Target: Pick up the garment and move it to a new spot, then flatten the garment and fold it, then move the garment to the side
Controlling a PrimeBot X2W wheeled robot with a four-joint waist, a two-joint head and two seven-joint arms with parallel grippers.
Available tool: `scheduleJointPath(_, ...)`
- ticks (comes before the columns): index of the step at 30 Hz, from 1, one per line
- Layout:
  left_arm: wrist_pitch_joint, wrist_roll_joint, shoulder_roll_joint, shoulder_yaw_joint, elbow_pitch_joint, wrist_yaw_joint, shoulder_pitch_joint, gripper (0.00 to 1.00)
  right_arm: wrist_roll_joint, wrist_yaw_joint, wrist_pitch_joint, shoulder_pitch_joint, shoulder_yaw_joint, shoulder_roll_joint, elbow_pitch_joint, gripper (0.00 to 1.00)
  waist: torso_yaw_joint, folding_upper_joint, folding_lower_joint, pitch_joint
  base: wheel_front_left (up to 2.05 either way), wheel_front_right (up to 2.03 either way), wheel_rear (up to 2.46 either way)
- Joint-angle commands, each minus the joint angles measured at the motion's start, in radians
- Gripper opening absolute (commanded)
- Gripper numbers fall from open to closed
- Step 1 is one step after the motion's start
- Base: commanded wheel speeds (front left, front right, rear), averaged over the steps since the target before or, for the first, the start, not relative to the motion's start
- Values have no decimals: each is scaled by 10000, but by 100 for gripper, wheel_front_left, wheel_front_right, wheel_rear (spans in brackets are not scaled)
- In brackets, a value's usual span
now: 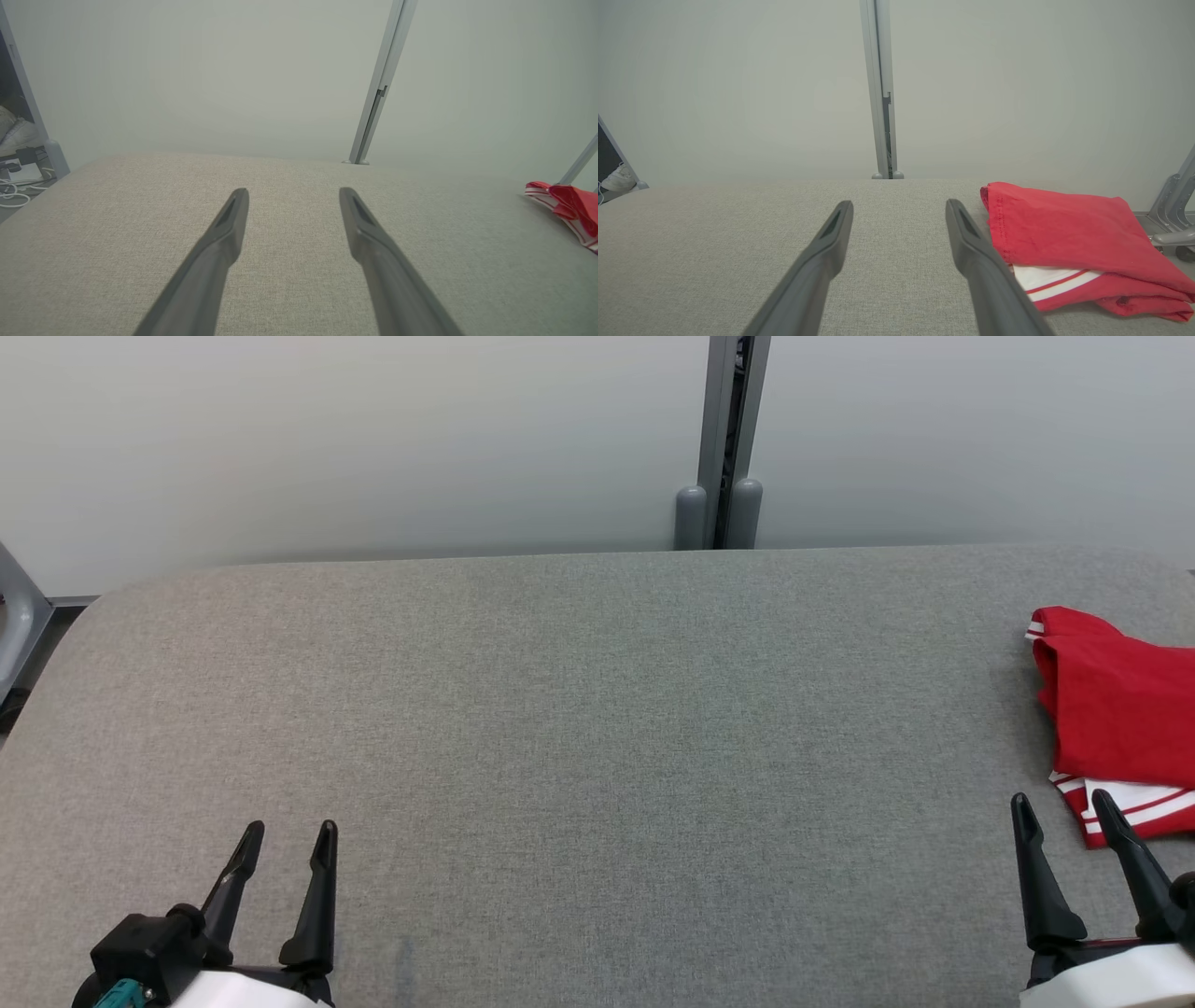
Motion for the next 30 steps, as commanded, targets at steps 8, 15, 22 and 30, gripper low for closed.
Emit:
scheduleJointPath(8,-26,-62,94,-26,101,110,-45,100,-37,-4,-15,72,6,21,38,100,-40,0,0,-125,0,0,0)
scheduleJointPath(15,12,-18,28,-87,234,141,14,0,-5,0,9,53,5,67,201,0,-41,0,0,-191,0,0,0)
scheduleJointPath(22,189,-531,-302,-51,668,86,35,0,632,0,62,11,62,226,737,0,-46,0,1,-193,0,0,0)
scheduleJointPath(30,507,-1789,-444,303,794,-53,-178,0,2180,0,146,-309,167,198,1095,0,-57,0,1,-192,0,0,0)
